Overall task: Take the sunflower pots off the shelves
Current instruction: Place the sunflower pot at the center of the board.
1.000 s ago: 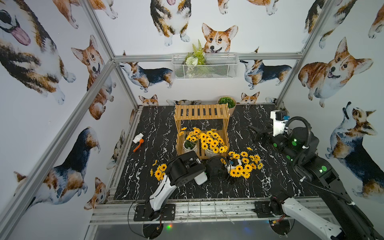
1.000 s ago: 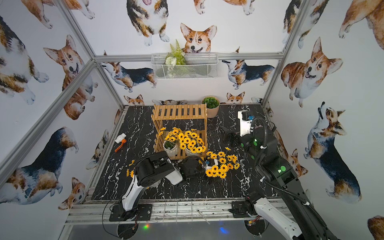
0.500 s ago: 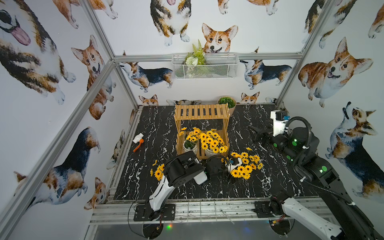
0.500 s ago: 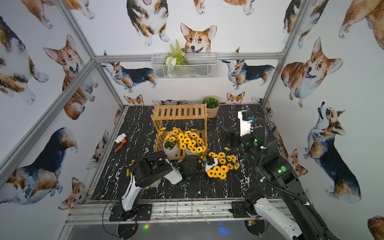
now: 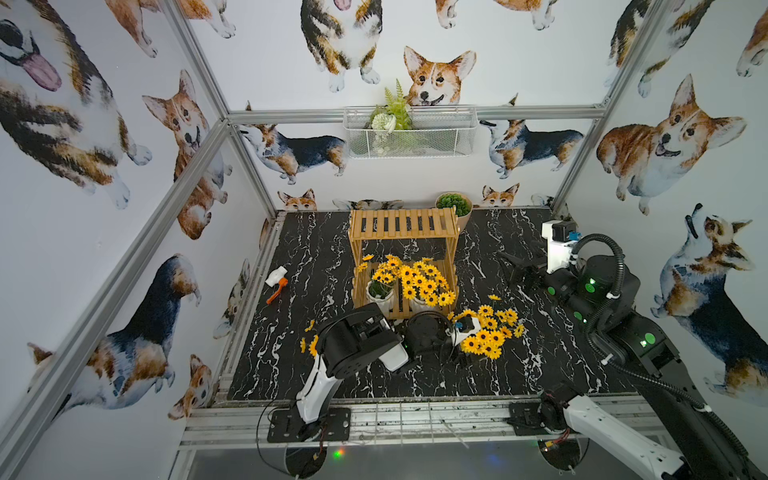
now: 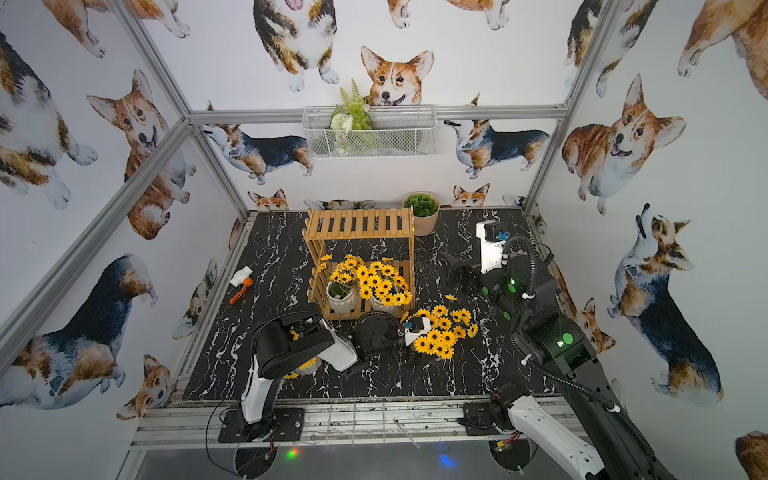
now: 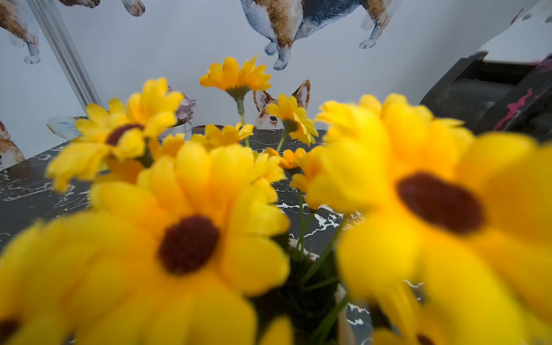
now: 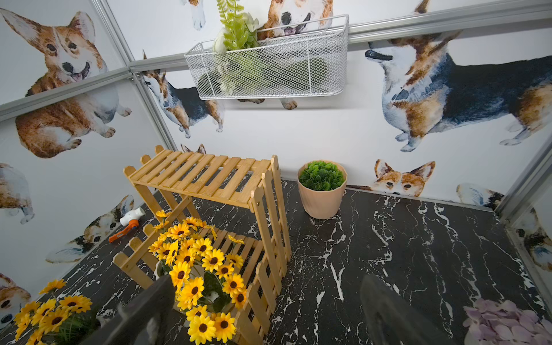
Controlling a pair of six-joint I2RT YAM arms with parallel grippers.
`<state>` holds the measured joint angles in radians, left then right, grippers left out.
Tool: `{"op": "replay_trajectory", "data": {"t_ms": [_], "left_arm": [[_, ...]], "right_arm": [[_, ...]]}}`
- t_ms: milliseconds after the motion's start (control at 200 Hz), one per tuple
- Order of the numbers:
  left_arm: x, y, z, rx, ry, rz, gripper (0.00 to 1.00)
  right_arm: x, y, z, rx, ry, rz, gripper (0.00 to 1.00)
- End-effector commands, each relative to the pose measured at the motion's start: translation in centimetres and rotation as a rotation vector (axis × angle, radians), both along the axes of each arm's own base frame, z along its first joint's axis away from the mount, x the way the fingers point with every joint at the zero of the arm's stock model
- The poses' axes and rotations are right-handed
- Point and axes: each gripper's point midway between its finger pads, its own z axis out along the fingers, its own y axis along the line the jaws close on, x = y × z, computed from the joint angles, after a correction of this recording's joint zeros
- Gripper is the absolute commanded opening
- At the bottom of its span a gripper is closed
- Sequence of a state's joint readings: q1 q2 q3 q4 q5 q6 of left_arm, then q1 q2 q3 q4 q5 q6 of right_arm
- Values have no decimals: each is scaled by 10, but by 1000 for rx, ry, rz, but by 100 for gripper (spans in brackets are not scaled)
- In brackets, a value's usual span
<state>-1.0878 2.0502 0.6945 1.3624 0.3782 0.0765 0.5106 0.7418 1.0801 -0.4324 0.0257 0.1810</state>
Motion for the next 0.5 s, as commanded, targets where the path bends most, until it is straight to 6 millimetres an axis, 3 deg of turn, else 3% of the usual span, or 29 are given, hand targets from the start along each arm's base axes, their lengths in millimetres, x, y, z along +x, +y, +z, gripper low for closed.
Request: {"op": "replay_trajectory", "data": {"t_ms": [0, 496], "left_arm": [[-5, 1, 18, -55, -46, -27, 100], [-1, 18, 25, -50, -72, 5, 100]], "right_arm": [[-2, -1, 0, -13, -1, 2, 100], [-2, -1, 3, -14, -2, 4, 100]]}}
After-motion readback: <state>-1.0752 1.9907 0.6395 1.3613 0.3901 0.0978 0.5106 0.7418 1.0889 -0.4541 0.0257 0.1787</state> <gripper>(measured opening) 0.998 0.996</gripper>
